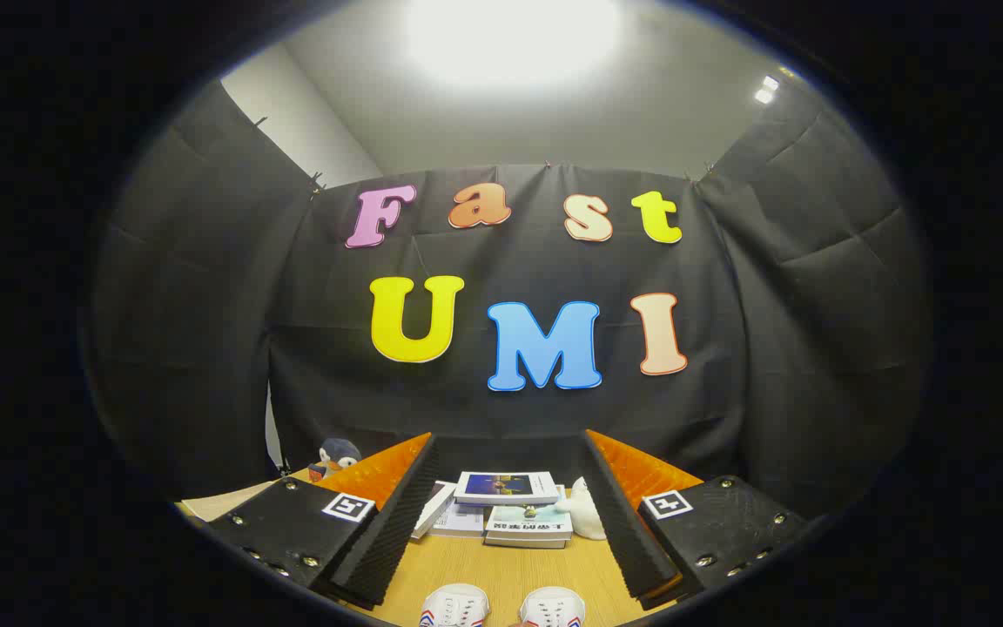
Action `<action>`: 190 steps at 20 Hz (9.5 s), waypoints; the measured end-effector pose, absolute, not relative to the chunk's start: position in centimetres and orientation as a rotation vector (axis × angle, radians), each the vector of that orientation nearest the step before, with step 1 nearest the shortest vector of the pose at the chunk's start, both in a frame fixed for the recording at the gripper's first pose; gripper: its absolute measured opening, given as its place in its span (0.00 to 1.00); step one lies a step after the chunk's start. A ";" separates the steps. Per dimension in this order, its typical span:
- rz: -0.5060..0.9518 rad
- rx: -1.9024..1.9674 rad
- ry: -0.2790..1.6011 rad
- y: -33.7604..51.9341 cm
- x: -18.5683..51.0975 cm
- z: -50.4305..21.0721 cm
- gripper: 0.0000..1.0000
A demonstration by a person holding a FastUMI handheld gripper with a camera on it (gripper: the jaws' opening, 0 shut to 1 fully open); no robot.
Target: Open the storage box then place both shoes into the box .Put the left shoe in first, then the right shoe, with the right side of both shoes facing outward in a uniform manner.
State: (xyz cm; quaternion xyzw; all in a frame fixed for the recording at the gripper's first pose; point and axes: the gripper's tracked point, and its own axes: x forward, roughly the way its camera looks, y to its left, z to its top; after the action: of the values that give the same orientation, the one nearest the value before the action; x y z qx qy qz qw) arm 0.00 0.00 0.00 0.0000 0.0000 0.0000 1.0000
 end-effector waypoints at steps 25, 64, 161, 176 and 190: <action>0.072 0.093 0.008 3.4 -0.9 -0.2 0.96; 0.397 1.051 0.873 21.3 -7.5 -22.2 0.78; 0.231 0.087 1.059 4.8 -3.1 -32.7 0.98; 0.263 0.245 1.236 5.5 -5.9 -37.0 0.70; 0.109 0.446 1.301 5.6 -6.4 -35.1 0.01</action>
State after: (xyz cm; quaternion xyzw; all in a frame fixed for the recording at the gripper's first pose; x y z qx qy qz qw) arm -6.39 5.60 -35.07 0.2058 0.6002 0.0502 0.7713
